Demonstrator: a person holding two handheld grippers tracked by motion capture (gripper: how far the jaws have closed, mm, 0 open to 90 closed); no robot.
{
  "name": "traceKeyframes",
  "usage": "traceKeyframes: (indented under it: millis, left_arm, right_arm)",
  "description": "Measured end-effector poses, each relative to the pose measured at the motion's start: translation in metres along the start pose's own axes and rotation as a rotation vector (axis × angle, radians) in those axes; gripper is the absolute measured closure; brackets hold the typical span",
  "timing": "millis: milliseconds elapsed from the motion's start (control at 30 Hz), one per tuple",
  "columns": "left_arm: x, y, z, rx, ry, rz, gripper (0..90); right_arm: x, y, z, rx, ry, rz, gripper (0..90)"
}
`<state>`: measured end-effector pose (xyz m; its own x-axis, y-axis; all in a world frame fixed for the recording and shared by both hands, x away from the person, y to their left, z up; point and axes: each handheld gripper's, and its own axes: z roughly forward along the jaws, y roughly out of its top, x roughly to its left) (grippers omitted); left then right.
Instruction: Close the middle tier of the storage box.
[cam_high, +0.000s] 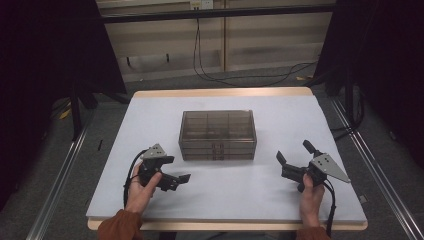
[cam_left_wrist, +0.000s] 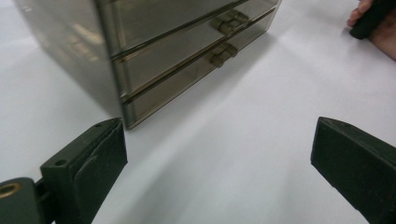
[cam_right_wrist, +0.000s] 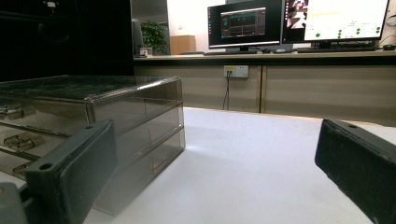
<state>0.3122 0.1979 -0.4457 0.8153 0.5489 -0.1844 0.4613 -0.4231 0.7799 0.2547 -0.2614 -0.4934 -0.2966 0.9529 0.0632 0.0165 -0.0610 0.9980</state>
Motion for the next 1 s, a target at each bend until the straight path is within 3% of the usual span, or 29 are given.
traceKeyframes:
  millis: [100, 167, 433, 500, 633, 700, 767, 800, 1000]
  left_arm:
    - [0.005, -0.009, -0.011, -0.014, 0.018, -0.016, 3.6]
    - [0.006, -0.013, -0.016, -0.009, 0.054, -0.008, 3.8]
    - [0.017, -0.031, -0.030, -0.022, 0.091, -0.035, 3.2]
    - [0.021, -0.036, -0.033, -0.022, 0.118, -0.043, 3.1]
    - [0.030, -0.043, -0.041, -0.048, 0.151, -0.072, 2.6]
    - [0.036, -0.050, -0.044, -0.062, 0.183, -0.106, 2.2]
    - [0.038, -0.052, -0.045, -0.056, 0.187, -0.118, 2.3]
    - [0.041, -0.057, -0.046, -0.052, 0.214, -0.136, 2.3]
    - [0.050, -0.066, -0.046, -0.044, 0.258, -0.181, 2.3]
  right_arm:
    - [0.000, 0.000, 0.000, 0.001, -0.001, 0.000, 0.0]
    - [0.000, 0.000, 0.000, 0.001, -0.003, -0.002, 0.0]
    - [0.000, 0.000, 0.000, 0.001, -0.001, -0.003, 0.0]
    - [0.000, 0.000, 0.000, 0.001, -0.001, -0.003, 0.0]
    - [0.000, 0.000, 0.000, 0.001, -0.001, -0.001, 0.0]
    - [0.000, 0.000, 0.000, 0.002, -0.004, 0.000, 0.0]
    - [0.000, 0.000, 0.000, 0.000, -0.003, -0.002, 0.0]
    - [0.000, 0.000, 0.000, 0.001, -0.003, 0.000, 0.0]
    - [0.000, 0.000, 0.000, -0.001, 0.001, 0.000, 0.0]
